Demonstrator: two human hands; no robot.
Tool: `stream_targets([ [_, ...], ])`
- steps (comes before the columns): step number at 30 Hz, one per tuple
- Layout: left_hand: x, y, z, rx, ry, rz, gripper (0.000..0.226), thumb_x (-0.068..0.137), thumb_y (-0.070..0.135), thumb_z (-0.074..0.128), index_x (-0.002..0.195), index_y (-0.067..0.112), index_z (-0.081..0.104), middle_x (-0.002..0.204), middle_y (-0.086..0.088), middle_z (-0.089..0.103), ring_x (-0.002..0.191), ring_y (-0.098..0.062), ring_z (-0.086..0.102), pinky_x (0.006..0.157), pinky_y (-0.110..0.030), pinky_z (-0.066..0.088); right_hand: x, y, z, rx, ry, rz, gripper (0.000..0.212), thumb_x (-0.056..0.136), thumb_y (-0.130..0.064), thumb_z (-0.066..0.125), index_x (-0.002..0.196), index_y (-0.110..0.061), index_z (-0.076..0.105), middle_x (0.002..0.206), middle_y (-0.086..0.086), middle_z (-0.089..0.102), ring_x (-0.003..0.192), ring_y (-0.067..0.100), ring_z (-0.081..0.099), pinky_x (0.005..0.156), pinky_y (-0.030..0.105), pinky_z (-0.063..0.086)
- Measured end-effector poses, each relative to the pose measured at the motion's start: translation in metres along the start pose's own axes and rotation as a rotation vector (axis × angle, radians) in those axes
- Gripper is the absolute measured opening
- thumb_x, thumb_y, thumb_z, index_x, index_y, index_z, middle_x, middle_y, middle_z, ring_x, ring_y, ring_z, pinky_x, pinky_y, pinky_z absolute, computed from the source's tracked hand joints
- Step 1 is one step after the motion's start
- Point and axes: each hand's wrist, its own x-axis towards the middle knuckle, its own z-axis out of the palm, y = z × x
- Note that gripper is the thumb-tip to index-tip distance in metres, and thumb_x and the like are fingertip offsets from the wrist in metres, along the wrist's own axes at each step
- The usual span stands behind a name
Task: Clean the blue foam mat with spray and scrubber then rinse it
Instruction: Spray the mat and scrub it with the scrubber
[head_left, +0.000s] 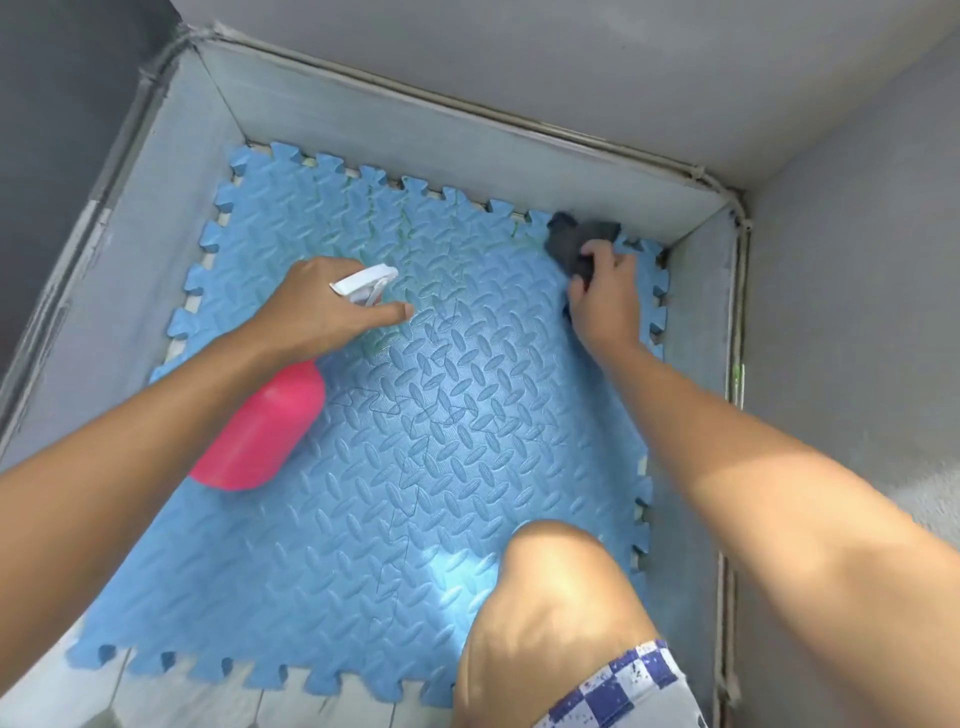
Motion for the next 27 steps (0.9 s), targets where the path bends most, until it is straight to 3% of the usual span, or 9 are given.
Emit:
stream_targets([
  [3,0.014,0.006,-0.007,0.025,-0.011,-0.006,0.068,0.066,0.065,0.08,0.065,0.008,0.042,0.059,-0.002,0.042,0.059,-0.018,0.044,0.068,-0.054,0.059,0.049,0.025,-0.016,0.015,0.077,0.4,0.056,0.089,-0.02,0.058,0.142,-0.022,0.04,0.145,0.019,0.034,0.105,0.042,0.06,0.093,0.043,0.05],
  [5,0.01,0.005,-0.003,0.029,-0.015,-0.006,0.071,0.067,0.064,0.08,0.065,0.004,0.04,0.06,-0.005,0.041,0.057,-0.017,0.04,0.059,-0.044,0.052,0.045,0.007,-0.014,0.013,0.047,0.389,0.056,0.09,-0.02,0.057,0.143,-0.016,0.042,0.145,0.019,0.035,0.107,0.043,0.059,0.093,0.041,0.048],
  [8,0.006,0.011,0.006,0.048,0.011,-0.025,0.066,0.076,0.052,0.084,0.059,0.017,0.031,0.057,-0.002,0.032,0.049,-0.009,0.027,0.057,-0.031,0.028,0.006,-0.033,0.01,-0.033,-0.063,-0.02,0.05,0.088,-0.02,0.057,0.138,-0.015,0.052,0.137,0.014,0.044,0.101,0.036,0.061,0.087,0.041,0.051],
  [10,0.008,0.014,0.006,0.052,0.025,-0.054,0.066,0.079,0.049,0.084,0.059,0.019,0.029,0.056,0.0,0.03,0.046,-0.01,0.025,0.056,-0.031,0.024,-0.017,-0.048,0.021,-0.093,-0.217,-0.391,0.049,0.089,-0.021,0.057,0.138,-0.016,0.054,0.132,0.011,0.048,0.095,0.033,0.062,0.08,0.041,0.053],
  [12,0.009,0.017,0.003,0.054,0.035,-0.073,0.066,0.078,0.051,0.084,0.061,0.01,0.035,0.059,-0.004,0.036,0.053,-0.012,0.03,0.058,-0.031,0.027,-0.009,-0.043,0.019,-0.121,-0.27,-0.514,0.048,0.091,-0.021,0.056,0.139,-0.017,0.053,0.132,0.01,0.049,0.094,0.034,0.062,0.076,0.039,0.051],
  [18,0.007,0.011,-0.003,-0.03,-0.02,-0.087,0.053,0.074,0.053,0.085,0.071,0.003,0.065,0.07,-0.008,0.071,0.058,-0.009,0.052,0.062,-0.026,0.041,0.044,-0.03,0.015,0.072,0.017,0.053,0.042,0.095,-0.02,0.052,0.136,-0.014,0.056,0.133,0.014,0.048,0.106,0.036,0.059,0.091,0.043,0.051],
  [20,0.006,0.009,-0.004,-0.056,0.009,-0.105,0.07,0.068,0.064,0.082,0.081,-0.004,0.067,0.066,-0.014,0.065,0.057,-0.014,0.051,0.062,-0.028,0.041,0.039,-0.05,0.025,0.08,-0.028,-0.062,0.041,0.094,-0.021,0.053,0.134,-0.012,0.059,0.131,0.013,0.051,0.105,0.034,0.059,0.09,0.042,0.051],
  [23,0.002,0.008,-0.007,-0.02,0.081,-0.174,0.076,0.072,0.062,0.081,0.081,-0.01,0.059,0.064,-0.011,0.051,0.058,-0.018,0.045,0.061,-0.031,0.037,0.006,-0.082,0.039,0.065,-0.276,-0.503,0.041,0.092,-0.022,0.057,0.132,-0.014,0.062,0.123,0.008,0.055,0.097,0.028,0.061,0.08,0.036,0.05],
  [27,-0.009,0.007,-0.018,-0.048,0.051,-0.197,0.065,0.062,0.072,0.072,0.085,0.012,0.068,0.064,-0.008,0.06,0.052,-0.014,0.051,0.061,-0.031,0.045,-0.005,-0.087,0.046,-0.095,-0.432,-0.888,0.04,0.089,-0.021,0.056,0.129,-0.016,0.06,0.117,0.008,0.056,0.078,0.025,0.059,0.061,0.031,0.041],
])
